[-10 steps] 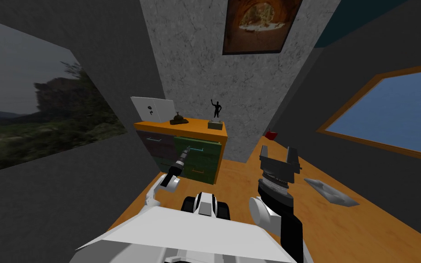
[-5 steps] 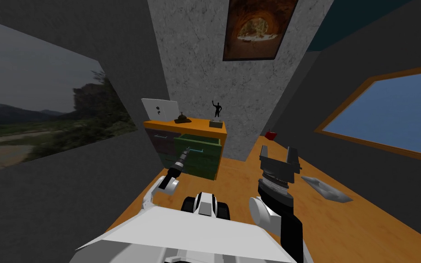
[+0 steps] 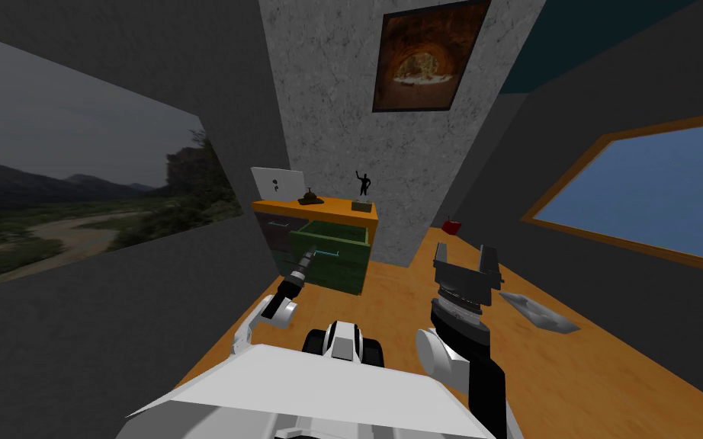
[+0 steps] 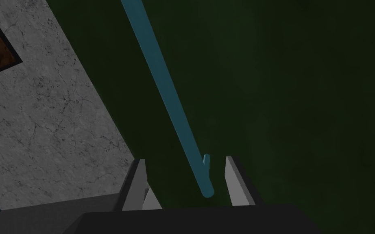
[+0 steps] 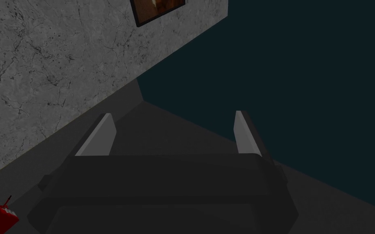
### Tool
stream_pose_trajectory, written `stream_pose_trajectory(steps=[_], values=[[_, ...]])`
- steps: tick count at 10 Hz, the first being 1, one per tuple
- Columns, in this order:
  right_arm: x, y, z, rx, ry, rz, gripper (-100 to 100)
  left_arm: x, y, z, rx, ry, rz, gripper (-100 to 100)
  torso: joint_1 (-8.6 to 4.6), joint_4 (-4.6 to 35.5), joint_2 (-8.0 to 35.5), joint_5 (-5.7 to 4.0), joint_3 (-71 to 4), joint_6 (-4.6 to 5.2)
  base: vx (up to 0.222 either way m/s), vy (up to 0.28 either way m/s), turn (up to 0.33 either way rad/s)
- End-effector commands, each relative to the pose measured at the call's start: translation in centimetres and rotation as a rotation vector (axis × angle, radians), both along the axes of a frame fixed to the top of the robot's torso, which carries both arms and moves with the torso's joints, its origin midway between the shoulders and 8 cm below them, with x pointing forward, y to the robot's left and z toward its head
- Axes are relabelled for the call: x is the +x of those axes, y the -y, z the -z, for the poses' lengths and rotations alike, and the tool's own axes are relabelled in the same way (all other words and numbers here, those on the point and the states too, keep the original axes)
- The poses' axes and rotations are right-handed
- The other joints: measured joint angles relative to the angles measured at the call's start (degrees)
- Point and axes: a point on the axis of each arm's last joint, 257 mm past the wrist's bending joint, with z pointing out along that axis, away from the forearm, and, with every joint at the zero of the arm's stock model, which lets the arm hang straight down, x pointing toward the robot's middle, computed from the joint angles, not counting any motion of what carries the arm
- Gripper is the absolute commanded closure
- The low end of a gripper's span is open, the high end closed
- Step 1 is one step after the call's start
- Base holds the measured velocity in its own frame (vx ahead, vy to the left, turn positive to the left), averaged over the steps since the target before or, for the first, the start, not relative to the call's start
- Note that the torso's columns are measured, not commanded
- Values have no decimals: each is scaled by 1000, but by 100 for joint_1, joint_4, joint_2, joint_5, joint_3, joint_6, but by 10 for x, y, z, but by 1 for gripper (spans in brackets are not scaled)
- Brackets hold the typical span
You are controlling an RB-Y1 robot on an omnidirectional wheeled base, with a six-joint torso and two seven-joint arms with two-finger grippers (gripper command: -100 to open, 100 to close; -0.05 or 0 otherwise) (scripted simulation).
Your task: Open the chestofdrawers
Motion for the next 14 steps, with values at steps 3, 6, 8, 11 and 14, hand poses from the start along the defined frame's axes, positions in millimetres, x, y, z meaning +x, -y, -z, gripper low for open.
stream_pose_trajectory(steps=[3, 6, 8, 11, 14], values=[[0, 0, 0, 0, 0, 0, 0, -2, -1, -26, -5, 0, -1, -100, 21, -8, 9, 13, 7, 1, 16, 0, 1], [0, 0, 0, 0, 0, 0, 0, -5, -1, -42, -8, 0, -1, -100, 18, -7, 24, 13, 16, -1, 7, 2, 0], [0, 0, 0, 0, 0, 0, 0, -6, -1, -38, -9, -13, -1, -100, 13, 17, 42, 0, 25, -8, 6, -3, -3], [0, 0, 0, 0, 0, 0, 0, -6, -2, -35, -10, -23, -3, 0, 14, 1, 31, 9, 20, -2, 0, 0, 0], [0, 0, 0, 0, 0, 0, 0, -6, -2, -33, -10, -28, -4, 0, 16, -6, 21, 11, 14, -1, 0, 0, 0]])
